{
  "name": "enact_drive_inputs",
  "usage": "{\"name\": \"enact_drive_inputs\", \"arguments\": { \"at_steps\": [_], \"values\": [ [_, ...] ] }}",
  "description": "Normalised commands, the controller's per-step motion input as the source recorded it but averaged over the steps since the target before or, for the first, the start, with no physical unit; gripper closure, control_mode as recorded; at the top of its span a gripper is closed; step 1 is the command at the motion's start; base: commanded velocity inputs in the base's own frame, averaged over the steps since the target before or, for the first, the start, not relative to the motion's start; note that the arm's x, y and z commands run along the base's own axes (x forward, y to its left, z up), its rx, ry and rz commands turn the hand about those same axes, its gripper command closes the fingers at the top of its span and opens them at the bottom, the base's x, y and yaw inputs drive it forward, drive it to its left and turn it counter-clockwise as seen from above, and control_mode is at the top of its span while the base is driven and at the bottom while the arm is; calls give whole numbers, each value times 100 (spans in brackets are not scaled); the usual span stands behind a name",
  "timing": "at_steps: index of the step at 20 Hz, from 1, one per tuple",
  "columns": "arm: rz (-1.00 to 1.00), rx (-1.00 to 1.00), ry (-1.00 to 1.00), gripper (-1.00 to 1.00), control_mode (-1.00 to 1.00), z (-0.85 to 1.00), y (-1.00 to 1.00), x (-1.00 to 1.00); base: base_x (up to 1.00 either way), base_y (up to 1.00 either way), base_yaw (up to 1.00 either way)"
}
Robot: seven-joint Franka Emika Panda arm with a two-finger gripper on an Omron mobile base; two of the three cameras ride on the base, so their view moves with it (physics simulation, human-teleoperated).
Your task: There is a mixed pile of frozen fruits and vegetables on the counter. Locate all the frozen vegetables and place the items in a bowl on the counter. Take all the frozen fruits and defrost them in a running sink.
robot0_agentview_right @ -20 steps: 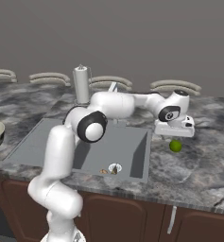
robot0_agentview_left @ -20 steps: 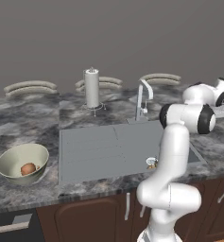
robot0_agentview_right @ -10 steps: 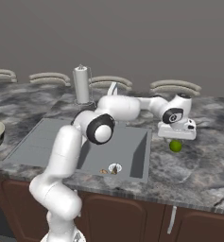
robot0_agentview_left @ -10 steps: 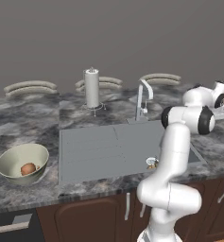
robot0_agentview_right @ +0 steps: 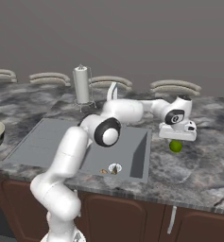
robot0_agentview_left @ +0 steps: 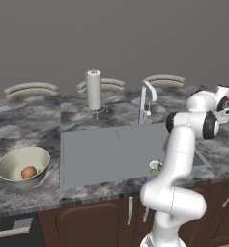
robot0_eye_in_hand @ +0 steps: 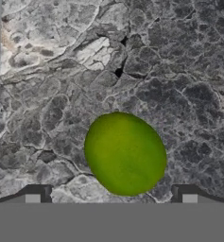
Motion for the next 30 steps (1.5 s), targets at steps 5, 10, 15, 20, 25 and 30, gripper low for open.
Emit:
{"name": "enact_drive_inputs", "arguments": {
  "at_steps": [5, 10, 15, 20, 25, 30],
  "values": [
    [0, 0, 1, -100, -100, -12, -9, 18, 0, 0, 0],
    [0, 0, 2, -100, -100, -15, -5, 15, 0, 0, 0],
    [0, 0, 1, -100, -100, -18, -1, 0, 0, 0, 0],
    [0, 0, 0, 100, -100, -11, -5, -1, 0, 0, 0],
    [0, 0, 0, 100, -100, -3, -4, -1, 0, 0, 0],
    [0, 2, 0, 100, -100, 0, 0, -8, 0, 0, 0]
  ]
}}
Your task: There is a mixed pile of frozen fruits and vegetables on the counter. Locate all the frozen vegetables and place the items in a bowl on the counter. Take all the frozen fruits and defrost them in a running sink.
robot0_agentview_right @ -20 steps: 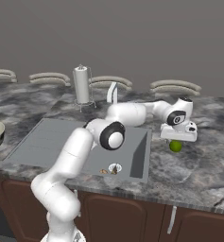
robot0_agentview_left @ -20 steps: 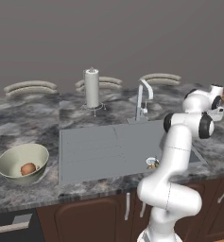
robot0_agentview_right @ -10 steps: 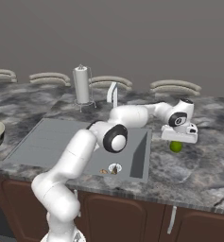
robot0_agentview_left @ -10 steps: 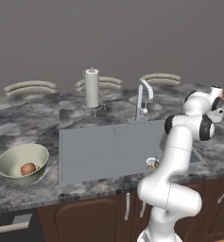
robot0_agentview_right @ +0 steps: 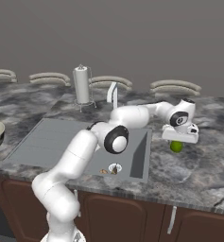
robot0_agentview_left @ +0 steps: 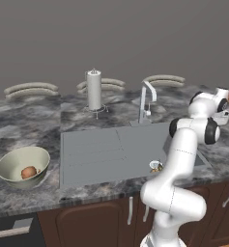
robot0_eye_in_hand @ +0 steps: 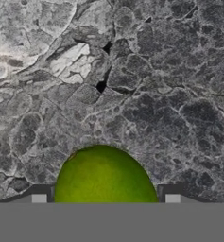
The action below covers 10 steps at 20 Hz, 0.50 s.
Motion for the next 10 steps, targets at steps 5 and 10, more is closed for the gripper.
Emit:
{"name": "enact_drive_inputs", "arguments": {
  "at_steps": [5, 10],
  "values": [
    [0, 4, -3, 100, -100, 7, 2, -16, 0, 0, 0],
    [0, 2, -9, 100, -100, 22, 11, -30, 0, 0, 0]
  ]
}}
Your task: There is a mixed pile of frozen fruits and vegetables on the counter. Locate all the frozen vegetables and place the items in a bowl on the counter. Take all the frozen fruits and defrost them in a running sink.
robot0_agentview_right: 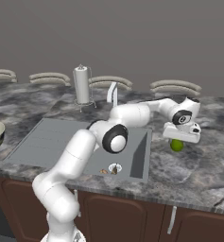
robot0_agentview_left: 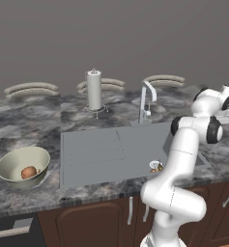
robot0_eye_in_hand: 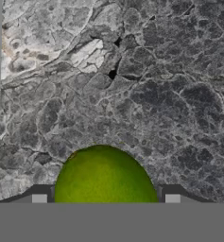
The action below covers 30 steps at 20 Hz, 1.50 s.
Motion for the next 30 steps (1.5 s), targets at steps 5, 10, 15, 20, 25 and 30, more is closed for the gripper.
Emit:
{"name": "enact_drive_inputs", "arguments": {
  "at_steps": [5, 10, 15, 20, 25, 30],
  "values": [
    [0, 0, -14, 100, -100, 40, 17, -45, 0, 0, 0],
    [0, 0, -20, 100, -100, 40, 34, -61, 0, 0, 0],
    [0, 0, -21, 100, -100, 34, 48, -64, 0, 0, 0],
    [0, 0, -19, 100, -100, 39, 49, -61, 0, 0, 0],
    [0, 0, -12, 100, -100, 44, 53, -41, 0, 0, 0],
    [0, 0, 0, 100, -100, 53, 47, -14, 0, 0, 0]
  ]
}}
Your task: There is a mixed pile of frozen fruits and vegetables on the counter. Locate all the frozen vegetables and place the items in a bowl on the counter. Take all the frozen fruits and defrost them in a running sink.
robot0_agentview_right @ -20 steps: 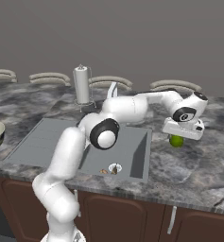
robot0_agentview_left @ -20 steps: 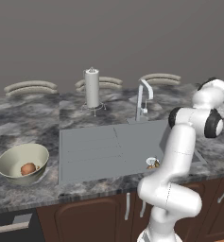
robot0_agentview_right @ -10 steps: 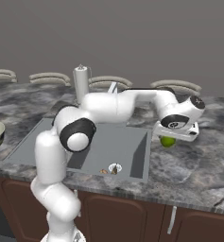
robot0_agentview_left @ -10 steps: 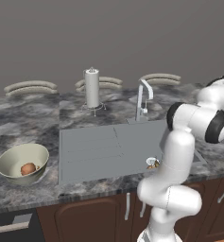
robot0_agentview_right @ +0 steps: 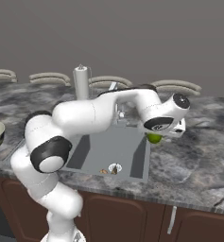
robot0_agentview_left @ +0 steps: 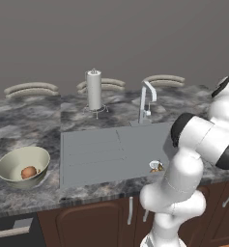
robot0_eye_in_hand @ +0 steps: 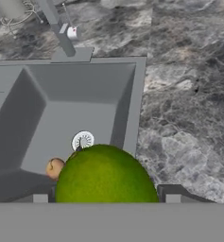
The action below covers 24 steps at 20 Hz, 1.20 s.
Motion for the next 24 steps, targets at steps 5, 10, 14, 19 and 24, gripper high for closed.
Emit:
{"name": "enact_drive_inputs", "arguments": {
  "at_steps": [5, 10, 14, 19, 24],
  "values": [
    [0, 0, 0, 100, -100, 47, 44, -23, 0, 0, 0],
    [0, 0, -1, 100, -100, 22, 55, -43, 0, 0, 0],
    [0, -1, -3, 100, -100, 6, 73, -46, 0, 0, 0],
    [0, -3, -5, 100, -100, 13, 79, -32, 0, 0, 0],
    [0, -1, 0, 100, -100, 45, 63, -5, 0, 0, 0]
  ]
}}
